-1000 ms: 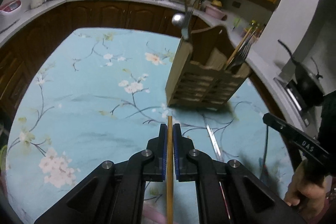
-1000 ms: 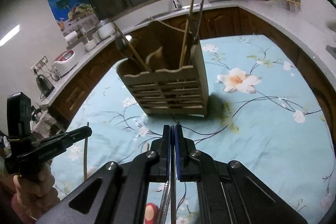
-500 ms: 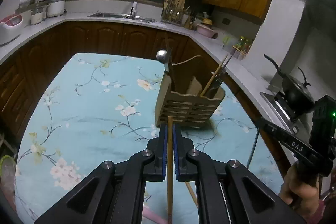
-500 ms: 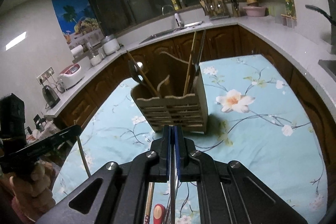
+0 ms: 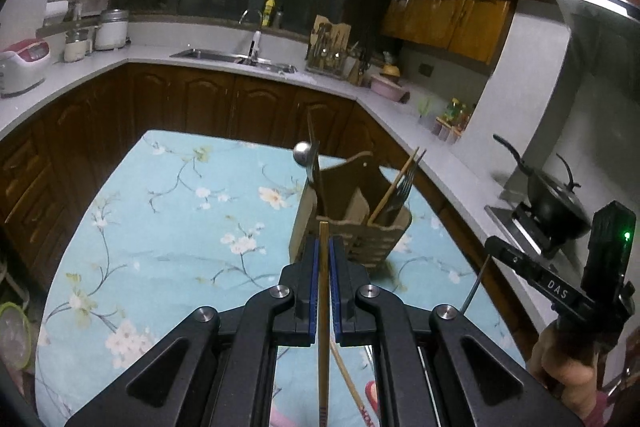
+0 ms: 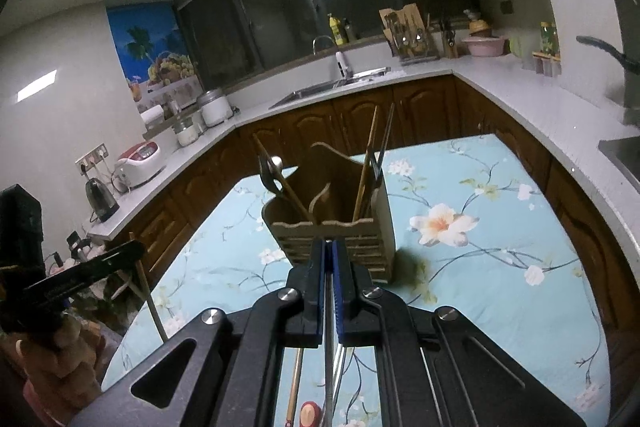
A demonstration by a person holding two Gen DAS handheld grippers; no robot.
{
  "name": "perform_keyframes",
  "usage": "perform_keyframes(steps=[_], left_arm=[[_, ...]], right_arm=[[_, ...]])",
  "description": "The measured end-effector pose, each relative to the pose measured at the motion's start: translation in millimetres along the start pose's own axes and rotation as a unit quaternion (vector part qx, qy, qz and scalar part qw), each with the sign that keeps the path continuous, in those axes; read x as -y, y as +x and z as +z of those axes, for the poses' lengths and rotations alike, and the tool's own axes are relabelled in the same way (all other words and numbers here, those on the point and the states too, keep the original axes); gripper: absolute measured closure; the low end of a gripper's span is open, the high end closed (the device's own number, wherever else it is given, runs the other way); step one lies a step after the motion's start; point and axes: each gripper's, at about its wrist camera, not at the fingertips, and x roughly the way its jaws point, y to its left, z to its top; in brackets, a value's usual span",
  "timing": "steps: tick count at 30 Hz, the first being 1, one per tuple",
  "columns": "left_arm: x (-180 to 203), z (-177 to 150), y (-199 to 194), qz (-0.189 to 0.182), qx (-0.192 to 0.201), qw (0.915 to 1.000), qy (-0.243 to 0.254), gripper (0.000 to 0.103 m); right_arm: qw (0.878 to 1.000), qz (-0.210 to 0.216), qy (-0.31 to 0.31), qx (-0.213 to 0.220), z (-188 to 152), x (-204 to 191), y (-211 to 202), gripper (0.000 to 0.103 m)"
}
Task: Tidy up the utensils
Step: 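Lift the bamboo chopstick with the left tool while the right tool carries the steel chopstick to the holder, then insert the bamboo chopstick into the holder and open the left tool while the right tool releases its chopstick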
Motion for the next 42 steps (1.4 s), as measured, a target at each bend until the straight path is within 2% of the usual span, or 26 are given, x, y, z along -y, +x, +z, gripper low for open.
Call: perform_keyframes(steps=[12, 22, 32, 42], left_arm=[[8, 25, 4, -0.001, 0.05, 0.9987, 0.007, 0.1], [9, 52, 18, -0.006, 0.111, 0.9937, 0.019, 0.1], [-1, 69, 53, -0.01, 0.146, 0.9891, 0.014, 0.1], [-13, 77, 114, -0.01, 0.164, 0.9864, 0.007, 0.1]], right_arm=[[0.999, -0.001, 0.0, 0.048, 29, 2, -8, 0.099], [0.996, -0.001, -0.008, 0.089, 67, 3, -3, 0.099], [0.991, -0.001, -0.011, 0.134, 106, 3, 6, 0.099], [0.984, -0.013, -0.013, 0.176, 133, 9, 24, 0.099]])
